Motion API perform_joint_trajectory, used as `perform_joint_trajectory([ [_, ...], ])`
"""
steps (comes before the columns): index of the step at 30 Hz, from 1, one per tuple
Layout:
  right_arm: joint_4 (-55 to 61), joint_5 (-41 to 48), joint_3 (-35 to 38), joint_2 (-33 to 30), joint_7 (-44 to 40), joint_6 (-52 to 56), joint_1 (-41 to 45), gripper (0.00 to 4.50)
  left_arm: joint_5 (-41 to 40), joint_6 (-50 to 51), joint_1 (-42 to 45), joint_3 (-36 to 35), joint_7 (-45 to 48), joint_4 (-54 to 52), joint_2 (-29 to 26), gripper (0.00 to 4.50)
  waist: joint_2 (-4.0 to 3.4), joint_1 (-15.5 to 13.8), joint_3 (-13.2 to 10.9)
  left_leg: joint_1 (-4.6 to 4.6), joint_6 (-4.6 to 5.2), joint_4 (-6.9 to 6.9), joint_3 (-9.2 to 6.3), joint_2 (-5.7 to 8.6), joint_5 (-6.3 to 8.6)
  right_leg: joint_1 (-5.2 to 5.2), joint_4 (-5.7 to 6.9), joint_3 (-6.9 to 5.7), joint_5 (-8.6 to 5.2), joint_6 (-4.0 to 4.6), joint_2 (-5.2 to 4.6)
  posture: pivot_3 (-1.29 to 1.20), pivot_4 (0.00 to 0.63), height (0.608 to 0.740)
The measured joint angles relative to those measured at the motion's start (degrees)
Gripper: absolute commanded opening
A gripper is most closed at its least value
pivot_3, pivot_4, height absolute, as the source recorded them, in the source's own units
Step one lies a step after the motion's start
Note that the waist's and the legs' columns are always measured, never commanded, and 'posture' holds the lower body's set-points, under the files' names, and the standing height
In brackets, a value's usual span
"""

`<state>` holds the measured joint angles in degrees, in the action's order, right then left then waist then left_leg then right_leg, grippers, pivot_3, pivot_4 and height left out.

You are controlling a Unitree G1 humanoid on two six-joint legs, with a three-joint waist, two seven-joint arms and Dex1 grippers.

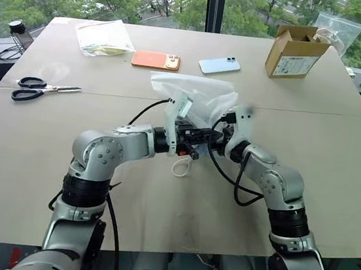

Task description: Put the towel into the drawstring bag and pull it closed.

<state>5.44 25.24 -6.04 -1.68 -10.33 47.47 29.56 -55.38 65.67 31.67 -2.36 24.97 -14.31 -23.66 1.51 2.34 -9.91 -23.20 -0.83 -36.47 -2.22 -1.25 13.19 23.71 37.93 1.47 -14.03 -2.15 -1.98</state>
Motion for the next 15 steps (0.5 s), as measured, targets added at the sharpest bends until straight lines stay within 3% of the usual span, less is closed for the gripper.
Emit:
perform_joint_trajectory([
  [7,-2.5,-0.7,2.6,0.5,2.3,0.9,1.9,0.44,-0.2,0.0,-0.6,-1.9,0.0,0.0,-0.8,0.00,0.00,-0.1,0.0,-0.01,0.00,0.00,0.00,0.00,0.00,0.00,0.00,-0.01,0.00,0.00,0.00,0.00,0.150,0.740],
  [15,-1.9,-1.9,2.5,0.7,3.0,1.6,1.6,0.44,-1.2,0.0,-0.6,-2.7,-0.4,1.1,-0.4,0.00,0.00,0.0,0.0,0.00,0.00,0.00,0.00,0.00,0.00,0.00,0.01,0.00,0.00,0.00,0.00,0.00,0.150,0.740],
])
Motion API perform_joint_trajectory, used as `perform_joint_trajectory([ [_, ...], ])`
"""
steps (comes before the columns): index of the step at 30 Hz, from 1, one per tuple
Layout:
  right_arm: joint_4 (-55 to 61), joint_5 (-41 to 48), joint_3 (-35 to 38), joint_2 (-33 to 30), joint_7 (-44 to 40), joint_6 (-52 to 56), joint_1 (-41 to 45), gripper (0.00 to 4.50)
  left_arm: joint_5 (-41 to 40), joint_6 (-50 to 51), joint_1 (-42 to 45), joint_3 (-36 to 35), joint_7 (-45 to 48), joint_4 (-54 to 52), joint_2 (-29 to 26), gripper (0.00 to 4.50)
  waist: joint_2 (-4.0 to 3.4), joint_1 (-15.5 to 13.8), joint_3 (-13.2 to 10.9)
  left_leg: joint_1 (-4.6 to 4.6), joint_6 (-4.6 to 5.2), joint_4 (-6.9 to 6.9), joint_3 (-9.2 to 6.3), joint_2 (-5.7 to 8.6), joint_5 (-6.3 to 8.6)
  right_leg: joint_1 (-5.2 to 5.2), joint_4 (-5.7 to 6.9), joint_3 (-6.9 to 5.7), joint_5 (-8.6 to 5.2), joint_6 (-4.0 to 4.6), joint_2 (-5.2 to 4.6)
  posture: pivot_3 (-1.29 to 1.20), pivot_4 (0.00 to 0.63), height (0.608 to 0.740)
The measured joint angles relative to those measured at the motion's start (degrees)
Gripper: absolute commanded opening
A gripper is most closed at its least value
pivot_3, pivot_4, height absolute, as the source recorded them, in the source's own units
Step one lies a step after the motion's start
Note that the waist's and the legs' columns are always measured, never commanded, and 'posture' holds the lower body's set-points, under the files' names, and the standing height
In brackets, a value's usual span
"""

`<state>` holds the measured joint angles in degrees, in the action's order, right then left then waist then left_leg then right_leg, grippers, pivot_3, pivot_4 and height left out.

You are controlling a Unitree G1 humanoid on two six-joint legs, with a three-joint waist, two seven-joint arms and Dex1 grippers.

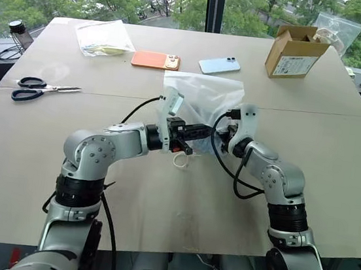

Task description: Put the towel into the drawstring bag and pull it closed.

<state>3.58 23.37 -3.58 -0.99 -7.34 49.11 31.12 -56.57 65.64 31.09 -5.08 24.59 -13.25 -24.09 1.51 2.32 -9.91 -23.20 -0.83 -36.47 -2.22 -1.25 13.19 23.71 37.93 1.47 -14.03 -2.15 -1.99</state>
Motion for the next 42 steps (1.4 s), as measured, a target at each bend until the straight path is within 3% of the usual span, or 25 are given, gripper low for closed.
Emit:
perform_joint_trajectory([
  [5,2.3,-3.1,-5.0,-5.2,-2.4,0.2,0.6,0.44,-0.7,0.0,-0.2,0.0,0.0,0.6,0.5,0.00,-0.01,0.0,0.0,0.00,0.00,0.00,-0.01,0.01,0.00,0.00,-0.01,-0.01,0.00,0.00,0.00,0.00,0.150,0.740],
  [8,2.3,-2.7,-4.5,-4.6,-2.8,1.1,0.6,1.47,-0.9,0.0,-0.2,0.0,0.0,0.6,0.5,0.00,-0.01,0.1,0.0,0.04,0.00,0.00,0.00,-0.01,0.00,0.00,0.02,0.02,0.00,0.00,0.03,0.00,0.150,0.740],
  [12,2.0,0.0,-1.3,-0.1,-2.5,3.3,0.7,3.38,-1.6,0.0,-0.4,-1.2,0.0,0.3,0.4,0.00,-0.01,0.0,0.0,0.03,0.00,0.01,0.01,-0.02,0.00,0.00,0.02,0.02,0.00,0.00,0.03,0.00,0.150,0.740],
  [14,2.0,1.6,0.2,1.6,-2.2,4.5,0.7,4.12,-2.0,-0.1,-0.5,-1.7,-0.1,0.3,0.4,0.00,0.00,0.0,0.0,0.01,0.00,0.00,0.01,-0.01,0.00,0.00,0.01,0.01,0.00,0.00,0.01,0.00,0.150,0.740],
  [20,1.9,3.6,3.6,2.8,-1.0,7.2,-0.9,4.12,-1.8,-3.1,-0.7,-8.8,-2.8,0.5,-1.3,0.00,-0.01,-0.1,0.0,0.02,0.00,0.00,-0.01,-0.01,0.00,0.00,0.02,-0.01,0.00,0.01,0.01,0.00,0.150,0.740],
  [21,1.5,3.6,4.1,2.0,-0.9,7.6,-1.1,4.32,-1.7,-3.7,-0.8,-9.9,-3.0,0.5,-1.3,0.00,-0.01,-0.1,0.0,0.00,0.00,0.00,0.00,-0.01,0.00,0.00,0.01,-0.01,0.00,0.01,0.00,0.00,0.150,0.740],
  [31,1.8,3.6,4.5,2.3,-1.5,6.7,-1.0,4.32,-1.8,-4.5,-2.0,-10.2,-3.2,0.5,-0.5,0.00,-0.01,0.0,0.0,0.01,0.00,0.00,0.00,-0.01,0.00,0.00,0.01,-0.01,0.00,0.00,0.01,0.00,0.150,0.740],
  [39,4.6,0.5,-4.7,-1.8,-7.4,2.5,-2.2,4.32,-6.7,-2.6,-4.5,-12.6,-3.0,3.8,0.8,0.00,-0.01,0.2,0.0,0.06,0.00,0.00,0.02,-0.01,0.00,-0.01,0.04,0.01,0.00,0.00,0.02,0.00,0.150,0.740],
  [42,1.3,-4.2,-9.6,-3.8,-8.9,-1.7,-1.4,3.10,-6.6,-2.9,-5.7,-12.5,-2.0,3.8,0.3,0.00,0.00,0.1,0.0,0.08,0.00,0.00,0.04,-0.01,0.00,-0.02,0.04,0.03,0.00,0.00,0.01,0.00,0.150,0.740],
])
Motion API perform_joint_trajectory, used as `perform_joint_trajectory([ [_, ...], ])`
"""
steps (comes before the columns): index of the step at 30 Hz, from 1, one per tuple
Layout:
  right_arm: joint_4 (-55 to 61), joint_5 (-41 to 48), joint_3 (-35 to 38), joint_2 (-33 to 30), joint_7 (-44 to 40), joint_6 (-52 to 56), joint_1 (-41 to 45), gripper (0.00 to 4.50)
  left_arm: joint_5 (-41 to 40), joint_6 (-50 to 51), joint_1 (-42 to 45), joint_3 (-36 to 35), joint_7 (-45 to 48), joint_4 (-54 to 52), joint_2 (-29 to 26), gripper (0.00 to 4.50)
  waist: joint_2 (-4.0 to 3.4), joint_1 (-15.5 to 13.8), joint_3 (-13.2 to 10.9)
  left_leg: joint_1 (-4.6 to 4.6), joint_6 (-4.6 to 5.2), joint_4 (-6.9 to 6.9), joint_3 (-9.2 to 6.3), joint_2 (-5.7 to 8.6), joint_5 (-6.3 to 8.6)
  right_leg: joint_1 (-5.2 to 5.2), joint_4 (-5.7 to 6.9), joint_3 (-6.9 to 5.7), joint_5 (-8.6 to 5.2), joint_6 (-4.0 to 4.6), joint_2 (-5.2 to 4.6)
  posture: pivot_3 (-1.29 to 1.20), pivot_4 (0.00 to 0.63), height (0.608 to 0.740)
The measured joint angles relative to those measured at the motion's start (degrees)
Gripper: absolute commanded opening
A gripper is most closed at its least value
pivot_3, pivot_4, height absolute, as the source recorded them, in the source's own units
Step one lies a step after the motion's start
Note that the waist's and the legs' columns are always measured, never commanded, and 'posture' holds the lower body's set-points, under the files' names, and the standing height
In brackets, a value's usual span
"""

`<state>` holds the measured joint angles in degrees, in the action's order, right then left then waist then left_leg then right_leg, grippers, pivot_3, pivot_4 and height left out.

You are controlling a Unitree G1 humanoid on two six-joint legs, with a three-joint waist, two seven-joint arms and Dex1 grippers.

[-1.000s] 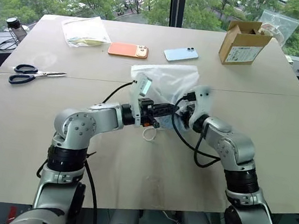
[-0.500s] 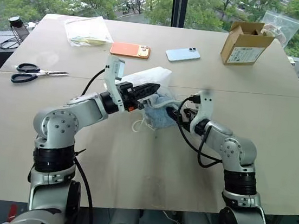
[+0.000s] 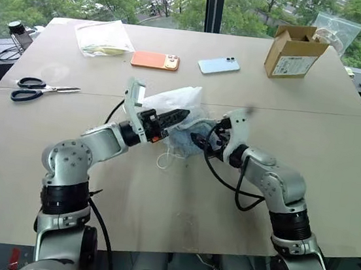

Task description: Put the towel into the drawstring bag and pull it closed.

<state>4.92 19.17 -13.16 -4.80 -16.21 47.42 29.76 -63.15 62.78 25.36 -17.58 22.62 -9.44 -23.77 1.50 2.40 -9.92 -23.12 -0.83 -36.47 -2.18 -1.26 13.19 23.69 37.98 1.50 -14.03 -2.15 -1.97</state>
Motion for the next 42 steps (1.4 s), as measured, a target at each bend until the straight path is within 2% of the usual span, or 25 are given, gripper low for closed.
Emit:
perform_joint_trajectory([
  [1,-0.6,-0.9,-1.0,-0.5,-0.3,-0.8,0.2,2.76,0.1,-0.1,-0.2,0.1,0.2,0.0,-0.3,0.00,0.00,0.0,0.0,0.00,0.00,0.00,0.00,0.00,0.00,0.00,0.00,0.00,0.00,0.00,0.00,0.00,0.150,0.740],
  [3,-1.8,-3.7,-3.6,-2.1,-1.7,-4.0,0.6,2.76,2.8,-2.0,-1.9,1.6,2.1,-0.9,-2.8,0.00,-0.01,0.0,0.0,0.02,0.00,0.02,0.03,0.00,0.00,0.00,0.00,0.03,0.00,0.00,0.00,0.00,0.150,0.740],
  [4,-2.1,-3.9,-3.4,-2.1,-2.0,-4.7,0.6,2.92,4.0,-2.9,-2.8,2.3,2.9,-1.4,-3.6,0.00,0.00,0.0,0.0,0.02,0.00,0.02,0.02,0.00,0.00,0.00,-0.01,0.03,0.00,0.00,0.00,0.00,0.150,0.740],
  [8,-3.3,-6.0,-4.3,-3.4,-4.0,-7.7,0.6,4.43,7.2,-6.0,-4.0,3.6,4.8,-2.1,-3.9,0.00,0.01,-0.1,0.0,0.02,0.00,0.02,0.02,0.00,0.00,0.00,-0.01,0.02,0.00,0.00,-0.01,0.00,0.150,0.740],
  [13,-6.9,-8.2,-5.8,-1.9,-5.8,-10.6,1.4,4.43,10.2,-9.0,-5.3,4.4,6.2,-3.4,-4.2,0.00,0.01,0.1,0.0,0.10,0.00,0.04,0.08,-0.03,0.00,-0.01,0.02,0.09,0.00,0.01,0.03,0.00,0.150,0.740],
  [16,-13.5,-10.3,-6.3,0.6,-6.0,-14.8,4.1,3.62,10.9,-9.5,-5.3,4.6,6.5,-3.4,-4.3,0.00,0.02,0.2,0.0,0.16,0.00,0.05,0.08,-0.05,0.00,-0.02,0.06,0.11,0.01,0.01,0.08,0.00,0.150,0.740],
  [21,-18.8,-10.3,-5.8,3.4,-10.3,-22.8,4.7,1.23,9.0,-7.6,-5.2,4.6,6.3,-4.6,-4.2,0.00,0.03,0.0,0.0,0.11,0.00,0.03,0.09,-0.04,0.00,-0.04,0.03,0.11,0.01,0.00,0.03,0.00,0.150,0.740],
  [22,-18.8,-9.9,-5.6,3.6,-10.8,-23.2,4.5,1.23,8.7,-7.3,-5.2,4.6,6.2,-4.8,-4.2,0.00,0.03,0.0,0.0,0.11,0.00,0.03,0.09,-0.04,0.00,-0.04,0.03,0.11,0.01,0.00,0.03,0.00,0.150,0.740],
  [24,-18.7,-5.3,-2.4,7.0,-14.0,-25.1,3.7,0.41,4.7,-4.4,-5.0,4.2,5.1,-6.4,-3.9,0.00,0.03,0.0,0.0,0.10,0.00,0.03,0.04,-0.05,0.00,-0.03,0.03,0.08,0.01,0.01,0.03,0.00,0.150,0.740],
  [26,-18.6,-4.4,-1.6,7.6,-14.9,-25.8,3.7,0.05,2.9,-3.4,-5.2,3.9,4.4,-7.3,-3.7,0.00,0.03,0.0,0.0,0.10,0.00,0.03,0.03,-0.05,0.00,-0.04,0.02,0.07,0.01,0.01,0.02,0.00,0.150,0.740],
  [30,-21.8,1.4,3.6,12.6,-18.1,-27.6,4.1,0.05,-5.9,0.3,-6.5,2.2,-0.2,-10.8,-2.7,0.00,0.03,0.1,0.0,0.12,0.00,0.03,0.03,-0.07,0.00,-0.04,0.05,0.09,0.01,0.01,0.02,0.00,0.150,0.740],
  [36,-25.0,17.9,13.8,12.8,-21.5,-19.5,4.3,0.05,-16.5,1.8,-11.2,2.0,-7.0,-14.8,-3.5,0.00,0.03,-0.3,0.0,0.11,0.00,0.03,0.01,-0.04,0.00,-0.08,0.03,0.05,0.02,0.02,-0.05,0.00,0.150,0.740],
  [42,-25.0,27.5,16.8,12.8,-21.3,-10.9,4.4,0.05,-22.7,0.1,-11.1,2.7,-11.6,-15.1,-3.9,0.00,0.02,0.0,0.0,0.15,0.00,0.03,0.04,-0.05,0.00,-0.07,0.07,0.08,0.01,0.03,0.03,0.00,0.150,0.740],
])
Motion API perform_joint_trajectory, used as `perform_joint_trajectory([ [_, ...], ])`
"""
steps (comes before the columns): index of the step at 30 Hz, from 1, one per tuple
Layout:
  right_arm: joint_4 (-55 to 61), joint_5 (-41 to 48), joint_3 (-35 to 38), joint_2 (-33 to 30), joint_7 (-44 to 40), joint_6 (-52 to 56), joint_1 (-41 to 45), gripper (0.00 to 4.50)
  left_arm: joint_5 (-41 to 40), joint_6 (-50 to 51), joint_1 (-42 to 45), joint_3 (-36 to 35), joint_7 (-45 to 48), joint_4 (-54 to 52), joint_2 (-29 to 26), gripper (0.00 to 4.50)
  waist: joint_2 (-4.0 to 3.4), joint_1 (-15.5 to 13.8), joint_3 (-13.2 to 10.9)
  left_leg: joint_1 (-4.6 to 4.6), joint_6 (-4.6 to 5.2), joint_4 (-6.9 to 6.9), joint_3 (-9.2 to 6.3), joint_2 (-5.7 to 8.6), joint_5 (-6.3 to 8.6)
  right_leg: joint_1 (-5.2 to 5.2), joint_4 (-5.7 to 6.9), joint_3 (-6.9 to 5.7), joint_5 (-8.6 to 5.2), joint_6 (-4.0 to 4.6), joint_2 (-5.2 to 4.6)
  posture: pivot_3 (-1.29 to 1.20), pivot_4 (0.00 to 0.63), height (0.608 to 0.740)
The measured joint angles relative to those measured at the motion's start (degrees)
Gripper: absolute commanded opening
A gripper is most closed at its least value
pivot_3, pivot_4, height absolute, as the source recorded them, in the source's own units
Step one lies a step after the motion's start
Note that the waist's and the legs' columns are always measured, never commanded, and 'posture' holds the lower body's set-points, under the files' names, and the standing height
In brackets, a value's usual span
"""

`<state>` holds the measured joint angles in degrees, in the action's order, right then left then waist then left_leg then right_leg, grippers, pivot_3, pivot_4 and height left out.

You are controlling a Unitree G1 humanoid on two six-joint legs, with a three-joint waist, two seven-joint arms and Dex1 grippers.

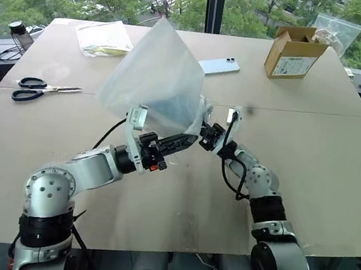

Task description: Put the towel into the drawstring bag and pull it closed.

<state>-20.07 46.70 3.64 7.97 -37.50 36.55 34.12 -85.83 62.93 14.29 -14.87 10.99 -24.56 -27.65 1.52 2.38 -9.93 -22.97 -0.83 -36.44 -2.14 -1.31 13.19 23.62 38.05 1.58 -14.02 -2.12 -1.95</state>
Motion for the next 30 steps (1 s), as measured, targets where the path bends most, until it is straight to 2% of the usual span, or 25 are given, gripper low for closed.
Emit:
perform_joint_trajectory([
  [3,1.2,-3.4,-5.1,0.0,0.0,-0.1,0.0,0.05,-1.9,-1.7,1.9,1.9,-2.8,0.0,0.4,0.00,0.00,0.0,0.0,-0.01,0.00,0.00,0.00,0.00,0.00,0.01,0.00,-0.01,0.00,0.00,0.00,0.00,0.150,0.740],
  [5,2.5,-11.9,-12.7,-0.2,0.4,-4.8,0.1,0.05,-4.1,-2.7,4.6,3.1,-5.3,0.0,0.7,0.00,0.01,0.0,0.0,-0.01,0.00,-0.01,0.01,0.01,0.00,0.01,-0.02,0.00,0.00,-0.01,0.00,0.00,0.150,0.740],
  [7,3.7,-18.2,-14.5,-2.2,0.8,-9.9,0.5,0.05,-6.1,-2.6,4.8,3.4,-6.7,-0.8,-0.8,0.00,0.02,-0.2,0.0,-0.02,0.00,-0.01,0.02,0.04,0.00,0.00,-0.04,0.01,0.00,-0.02,-0.04,0.00,0.150,0.740],
  [9,3.8,-20.3,-14.5,-2.5,1.1,-11.0,0.5,0.05,-6.5,-2.7,4.7,3.6,-7.2,-0.8,-1.0,0.00,0.04,-0.2,0.0,-0.03,-0.01,-0.02,0.02,0.04,0.00,0.00,-0.05,0.00,0.00,-0.02,-0.04,0.00,0.150,0.740],
  [14,13.5,-13.5,-10.8,-2.5,3.1,-2.3,-7.0,0.05,-4.3,-3.5,2.8,6.0,-5.8,-1.2,-2.5,0.00,0.01,-0.5,0.0,-0.07,-0.01,0.01,-0.04,0.03,0.00,0.02,-0.07,-0.04,-0.01,0.00,-0.04,0.00,0.150,0.740],
  [18,28.4,0.9,-0.7,-7.7,7.9,10.6,-14.0,0.05,-0.7,-3.5,0.6,9.2,-2.9,-1.5,-3.2,0.00,0.00,-1.0,0.0,-0.10,0.00,-0.02,-0.02,0.07,0.00,0.01,-0.09,-0.05,-0.01,-0.01,-0.09,0.00,0.150,0.740],
  [21,33.8,8.3,2.1,-7.4,12.3,15.7,-14.2,0.05,0.0,-3.5,1.4,10.9,-1.4,-1.4,-2.8,0.00,0.00,-0.3,0.0,0.04,0.00,0.01,-0.01,-0.04,0.00,0.00,-0.05,0.03,-0.03,0.01,0.12,0.00,0.150,0.740],
  [23,33.2,9.5,2.3,-6.3,14.4,16.6,-12.7,0.05,0.5,-3.6,1.7,11.0,-0.7,-1.2,-2.8,0.00,-0.04,0.2,0.0,0.09,0.01,0.02,0.02,-0.12,0.00,0.01,-0.03,0.09,-0.02,0.02,0.25,0.00,0.150,0.740],
  [27,20.4,5.0,-0.1,-1.2,15.0,13.2,-4.4,0.05,1.9,-4.4,2.1,10.8,0.3,-1.0,-3.3,0.00,-0.06,0.5,0.0,0.15,0.01,0.02,0.01,-0.16,-0.01,0.01,0.01,0.12,0.01,0.05,0.35,0.00,0.150,0.740],
  [30,12.0,4.1,-0.7,0.3,12.8,10.6,-2.8,0.05,5.2,-5.3,2.3,10.9,0.5,-1.3,-3.6,0.00,-0.06,-0.4,0.0,0.01,0.01,0.00,0.03,-0.09,-0.01,-0.01,-0.06,0.06,0.01,0.05,0.20,0.00,0.150,0.740],
])
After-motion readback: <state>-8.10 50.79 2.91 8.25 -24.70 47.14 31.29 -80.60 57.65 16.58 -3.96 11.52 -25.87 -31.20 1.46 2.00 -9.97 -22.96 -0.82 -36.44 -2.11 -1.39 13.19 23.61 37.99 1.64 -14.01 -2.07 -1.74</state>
